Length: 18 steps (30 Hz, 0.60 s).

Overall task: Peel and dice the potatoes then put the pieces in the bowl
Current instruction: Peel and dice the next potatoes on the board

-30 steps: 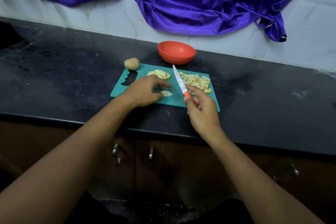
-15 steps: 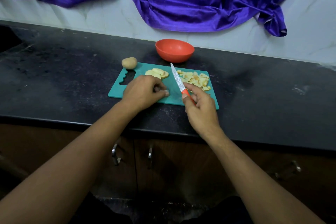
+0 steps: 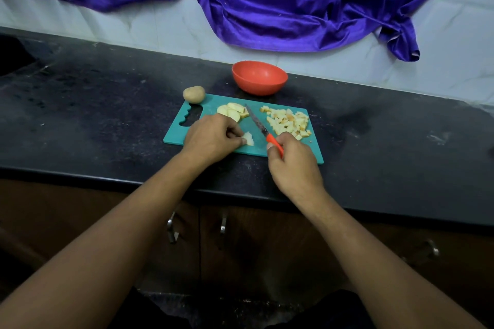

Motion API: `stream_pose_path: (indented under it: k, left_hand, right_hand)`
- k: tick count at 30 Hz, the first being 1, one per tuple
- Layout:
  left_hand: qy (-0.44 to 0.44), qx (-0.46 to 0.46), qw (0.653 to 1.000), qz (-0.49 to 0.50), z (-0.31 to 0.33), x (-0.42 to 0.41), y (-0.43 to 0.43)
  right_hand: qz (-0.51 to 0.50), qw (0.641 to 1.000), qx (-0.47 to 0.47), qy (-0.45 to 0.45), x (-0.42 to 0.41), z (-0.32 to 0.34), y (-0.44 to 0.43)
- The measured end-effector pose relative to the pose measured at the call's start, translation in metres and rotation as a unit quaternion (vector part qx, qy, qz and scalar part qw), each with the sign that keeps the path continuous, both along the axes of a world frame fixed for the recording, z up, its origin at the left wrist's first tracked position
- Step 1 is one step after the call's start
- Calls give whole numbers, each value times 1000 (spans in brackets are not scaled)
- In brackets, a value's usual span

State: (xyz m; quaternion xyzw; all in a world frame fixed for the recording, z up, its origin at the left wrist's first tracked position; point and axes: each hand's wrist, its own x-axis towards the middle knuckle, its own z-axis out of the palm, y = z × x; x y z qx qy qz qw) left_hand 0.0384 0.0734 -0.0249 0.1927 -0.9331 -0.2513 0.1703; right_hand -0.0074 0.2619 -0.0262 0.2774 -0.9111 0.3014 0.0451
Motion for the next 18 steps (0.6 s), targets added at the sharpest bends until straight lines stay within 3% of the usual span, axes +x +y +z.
stream_pose_path:
  k: [5, 18]
  left_hand:
    - [35, -22, 998, 42, -8, -3, 14]
    - [24, -26, 998, 59, -7, -7, 15]
  right_hand:
    - [-1, 992, 118, 37, 5, 4, -4]
    - [-18, 980, 193, 54, 17, 6, -13]
